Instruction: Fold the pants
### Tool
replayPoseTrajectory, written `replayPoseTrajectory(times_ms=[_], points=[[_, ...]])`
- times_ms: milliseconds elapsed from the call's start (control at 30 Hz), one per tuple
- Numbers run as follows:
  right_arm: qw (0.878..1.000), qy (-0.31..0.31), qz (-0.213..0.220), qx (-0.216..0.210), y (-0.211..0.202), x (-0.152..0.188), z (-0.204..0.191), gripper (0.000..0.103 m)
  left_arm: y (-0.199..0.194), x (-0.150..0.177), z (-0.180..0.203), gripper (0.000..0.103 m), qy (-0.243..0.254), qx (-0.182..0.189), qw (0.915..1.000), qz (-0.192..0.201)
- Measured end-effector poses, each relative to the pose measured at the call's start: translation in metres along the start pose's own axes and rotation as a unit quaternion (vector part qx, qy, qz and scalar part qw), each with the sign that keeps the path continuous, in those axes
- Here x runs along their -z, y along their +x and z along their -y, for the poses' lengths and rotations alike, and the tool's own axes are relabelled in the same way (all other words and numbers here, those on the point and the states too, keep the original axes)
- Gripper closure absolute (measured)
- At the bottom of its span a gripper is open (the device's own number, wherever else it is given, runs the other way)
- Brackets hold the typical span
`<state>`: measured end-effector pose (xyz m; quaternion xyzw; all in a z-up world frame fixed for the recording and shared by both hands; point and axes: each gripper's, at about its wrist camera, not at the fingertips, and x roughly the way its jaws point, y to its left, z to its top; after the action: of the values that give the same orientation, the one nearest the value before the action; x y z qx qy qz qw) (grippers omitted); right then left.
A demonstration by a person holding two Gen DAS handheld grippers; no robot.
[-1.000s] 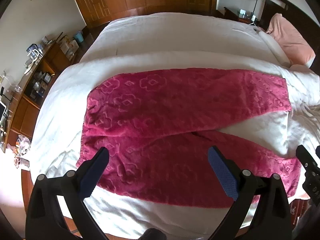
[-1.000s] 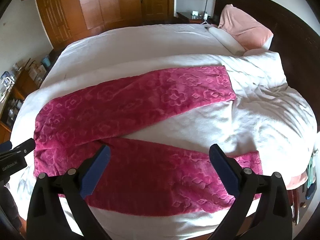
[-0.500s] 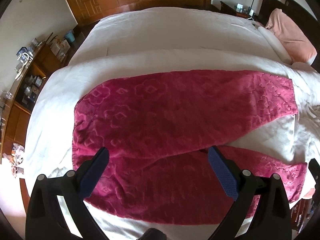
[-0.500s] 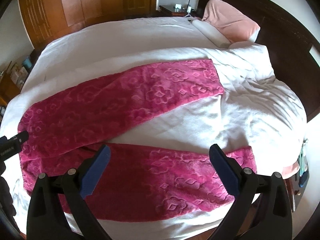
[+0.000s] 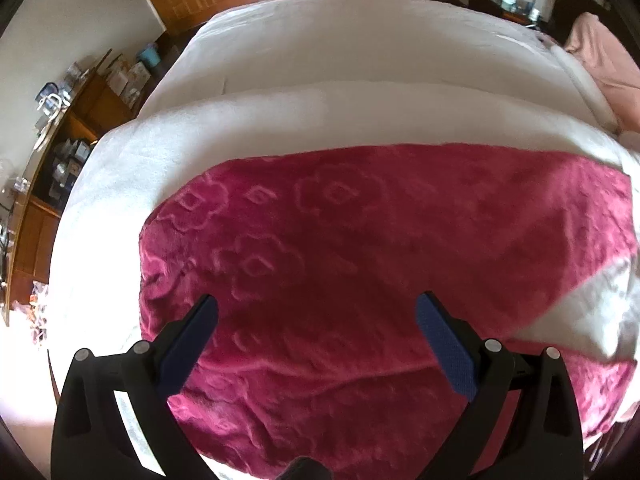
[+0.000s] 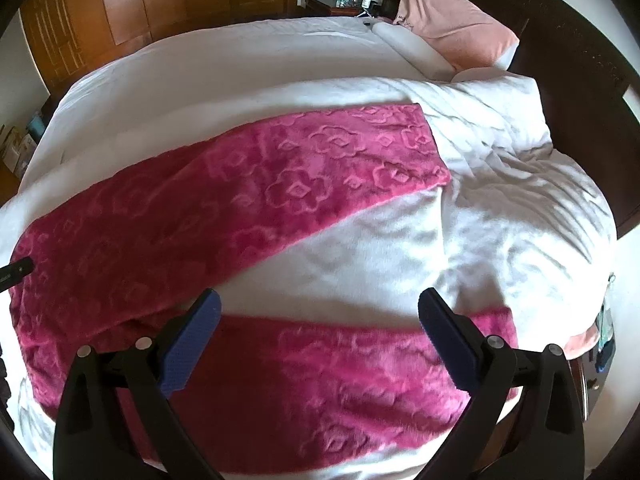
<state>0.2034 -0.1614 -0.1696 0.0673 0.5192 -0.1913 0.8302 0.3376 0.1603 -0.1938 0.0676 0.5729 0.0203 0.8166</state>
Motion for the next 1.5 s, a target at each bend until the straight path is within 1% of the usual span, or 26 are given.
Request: replayPoseTrajectory(times_ms=[133, 233, 367, 433, 567, 700, 833, 933, 1000, 1067, 1100, 1267, 1300, 1333, 1367, 1400, 1433, 1500], points=[[1.000, 0.000, -0.003, -0.002, 0.023, -0.025, 0.007, 0.003, 0.023, -0.019, -0.008, 0.005, -0.013, -0.022, 0.9996, -0.012], [1.000, -0.003, -0.006, -0.002, 0.040, -0.042, 0.011, 0.003, 0.041, -0.034, -0.010, 0.005, -0.015, -0.039, 0.9990, -0.013], [1.000, -0.011, -0.012, 0.001, 0.066, -0.061, 0.015, 0.003, 0.063, -0.051, -0.012, 0.005, -0.019, -0.040, 0.9989, -0.017], [1.000, -0.013, -0.016, 0.005, 0.080, -0.068, 0.017, 0.003, 0.077, -0.061, -0.017, 0.005, -0.021, -0.036, 0.9990, -0.013], [1.000, -0.011, -0.026, 0.014, 0.103, -0.080, 0.025, 0.003, 0.107, -0.079, -0.028, 0.005, -0.031, -0.042, 0.9984, -0.022], [0.999, -0.009, -0.030, 0.023, 0.123, -0.090, 0.033, 0.003, 0.137, -0.098, -0.051, 0.005, -0.049, -0.038, 0.9978, -0.024], [0.999, 0.006, -0.037, 0.025, 0.141, -0.097, 0.045, 0.003, 0.162, -0.111, -0.079, 0.005, -0.066, -0.031, 0.9969, -0.029], [0.999, 0.010, -0.039, 0.030, 0.151, -0.101, 0.050, 0.003, 0.181, -0.117, -0.102, 0.005, -0.072, -0.019, 0.9966, -0.035], [0.999, 0.011, -0.040, 0.033, 0.157, -0.102, 0.052, 0.003, 0.192, -0.117, -0.117, 0.005, -0.074, 0.004, 0.9966, -0.037], [0.999, 0.011, -0.043, 0.032, 0.162, -0.105, 0.054, 0.003, 0.201, -0.119, -0.125, 0.005, -0.073, 0.017, 0.9964, -0.039], [0.998, 0.011, -0.044, 0.032, 0.165, -0.106, 0.055, 0.003, 0.206, -0.120, -0.128, 0.005, -0.069, 0.017, 0.9967, -0.040], [0.998, 0.017, -0.038, 0.036, 0.178, -0.116, 0.066, 0.003, 0.222, -0.120, -0.129, 0.005, -0.054, 0.008, 0.9980, -0.030], [0.999, 0.020, -0.036, 0.036, 0.181, -0.120, 0.070, 0.003, 0.224, -0.119, -0.130, 0.006, -0.051, 0.009, 0.9983, -0.026], [0.998, 0.027, -0.035, 0.033, 0.184, -0.124, 0.077, 0.003, 0.224, -0.117, -0.132, 0.010, -0.048, 0.016, 0.9985, -0.023], [0.998, 0.034, -0.035, 0.033, 0.187, -0.129, 0.083, 0.003, 0.224, -0.117, -0.134, 0.020, -0.044, 0.027, 0.9985, -0.020], [0.998, 0.039, -0.033, 0.035, 0.190, -0.133, 0.089, 0.003, 0.222, -0.117, -0.135, 0.032, -0.041, 0.040, 0.9982, -0.018], [0.998, 0.043, -0.029, 0.038, 0.193, -0.140, 0.097, 0.003, 0.220, -0.117, -0.137, 0.040, -0.038, 0.051, 0.9978, -0.017], [0.998, 0.047, -0.021, 0.039, 0.197, -0.151, 0.108, 0.003, 0.216, -0.115, -0.145, 0.065, -0.037, 0.060, 0.9974, -0.016]])
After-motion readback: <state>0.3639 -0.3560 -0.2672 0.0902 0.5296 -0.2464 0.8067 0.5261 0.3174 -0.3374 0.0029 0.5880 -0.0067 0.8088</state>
